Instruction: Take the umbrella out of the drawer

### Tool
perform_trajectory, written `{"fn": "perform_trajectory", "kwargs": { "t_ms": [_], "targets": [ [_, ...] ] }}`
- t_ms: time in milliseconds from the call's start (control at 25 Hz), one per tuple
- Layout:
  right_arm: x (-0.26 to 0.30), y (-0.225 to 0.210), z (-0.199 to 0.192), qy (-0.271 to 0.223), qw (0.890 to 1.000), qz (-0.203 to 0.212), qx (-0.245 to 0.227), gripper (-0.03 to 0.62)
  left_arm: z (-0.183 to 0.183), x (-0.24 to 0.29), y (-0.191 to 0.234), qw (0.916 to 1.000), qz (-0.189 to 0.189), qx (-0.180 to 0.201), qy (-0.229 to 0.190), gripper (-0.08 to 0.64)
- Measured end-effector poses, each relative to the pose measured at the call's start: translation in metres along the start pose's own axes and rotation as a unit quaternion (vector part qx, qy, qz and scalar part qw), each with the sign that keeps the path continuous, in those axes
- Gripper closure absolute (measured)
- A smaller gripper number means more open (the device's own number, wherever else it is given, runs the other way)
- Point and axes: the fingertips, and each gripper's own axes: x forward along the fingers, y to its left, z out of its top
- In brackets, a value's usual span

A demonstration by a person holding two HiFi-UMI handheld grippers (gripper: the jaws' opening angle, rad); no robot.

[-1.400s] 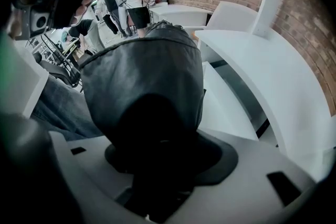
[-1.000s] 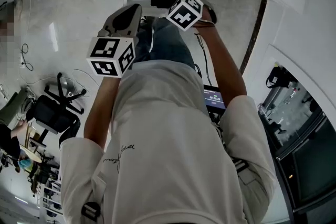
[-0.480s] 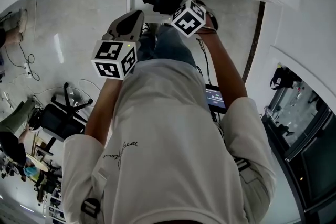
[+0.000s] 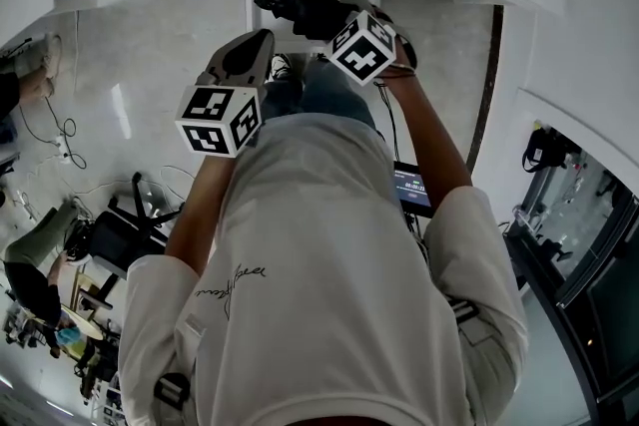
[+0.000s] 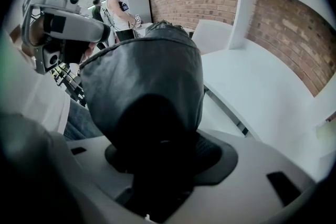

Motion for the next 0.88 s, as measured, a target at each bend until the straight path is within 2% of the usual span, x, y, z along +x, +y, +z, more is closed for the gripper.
{"fn": "perform_trajectory", "kwargs": {
  "t_ms": [200,560,880],
  "targets": [
    [-0.009,0.002,0.003,-0.008,1.000,-0.001,0.008,0.348,0.009,-0.004,-0.006,0.9998,-0.016,-0.005,-0.011,0.543],
    [-0.030,-0.001,0.014,-0.019,0.999,-0.015,0.034,0.348,0.023,-0.016,0.009,0.9993,-0.017,-0.007,-0.032,0.543],
    [-0.053,-0.007,0.027,-0.050,0.996,-0.032,0.070,0.348,0.035,-0.019,0.016,0.9985,-0.024,-0.010,-0.049,0.543]
  ]
}}
